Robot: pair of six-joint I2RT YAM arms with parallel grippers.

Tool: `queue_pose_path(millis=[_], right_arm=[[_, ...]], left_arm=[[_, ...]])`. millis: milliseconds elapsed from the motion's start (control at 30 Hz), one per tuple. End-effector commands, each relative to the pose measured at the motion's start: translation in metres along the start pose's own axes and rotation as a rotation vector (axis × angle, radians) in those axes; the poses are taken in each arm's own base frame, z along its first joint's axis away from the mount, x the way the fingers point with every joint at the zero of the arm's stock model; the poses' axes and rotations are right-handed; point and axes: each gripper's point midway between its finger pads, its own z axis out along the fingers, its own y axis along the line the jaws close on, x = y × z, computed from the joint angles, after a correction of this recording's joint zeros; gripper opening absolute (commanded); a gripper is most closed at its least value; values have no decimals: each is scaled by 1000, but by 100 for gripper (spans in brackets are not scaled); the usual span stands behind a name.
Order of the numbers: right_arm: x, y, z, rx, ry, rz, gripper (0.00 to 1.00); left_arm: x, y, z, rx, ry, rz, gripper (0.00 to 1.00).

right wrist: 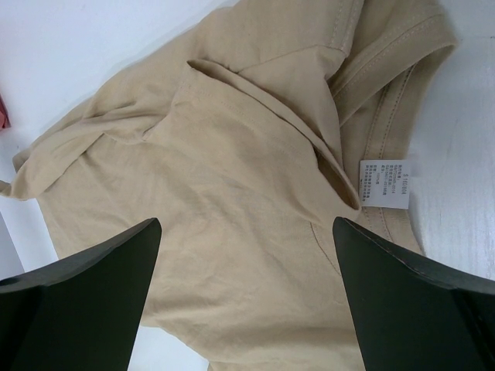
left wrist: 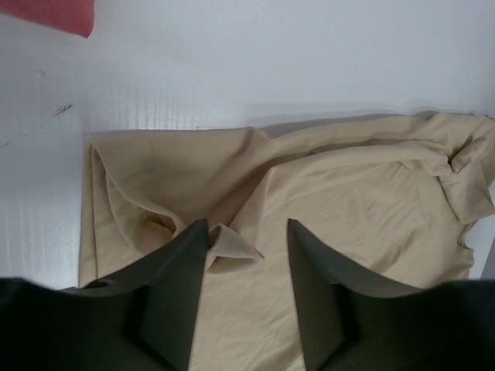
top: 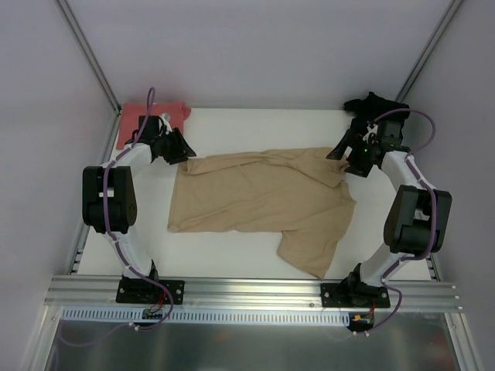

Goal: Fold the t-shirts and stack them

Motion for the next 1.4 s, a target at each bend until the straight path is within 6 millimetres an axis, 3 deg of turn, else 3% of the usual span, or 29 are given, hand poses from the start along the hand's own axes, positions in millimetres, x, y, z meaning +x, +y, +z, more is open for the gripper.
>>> queue_pose_path(millis=[0,33,167,400,800,1000,1233,1367], right_arm=[[-11,6,-10,-8,-29,-14,99],[-11,6,-10,-9,-30,-13,99],[-11,6,-10,-7,-30,-11,99],[-9,5,-10,-3,-24,-7,99],[-11,7,-9,-11,-27,-2,99],[-10,7,-9,-13,-23,1,100],[-11,9,-11,-20,-23,4,99],[-10,8,-10,-18,-21,2,100]], left_arm=[[-1,-9,-7,13,6,26,39],[-1,-9,-7,9,6,29,31],[1,-6,-9,-6,12,28,18],[2,-7,-15,-14,10,43,1],[24,3,-48,-87,18,89,0],[41,11,-54,-110,42,93,0],[57,33,-54,-197,71,72,0],[58,58,-58,-325,48,56,0]])
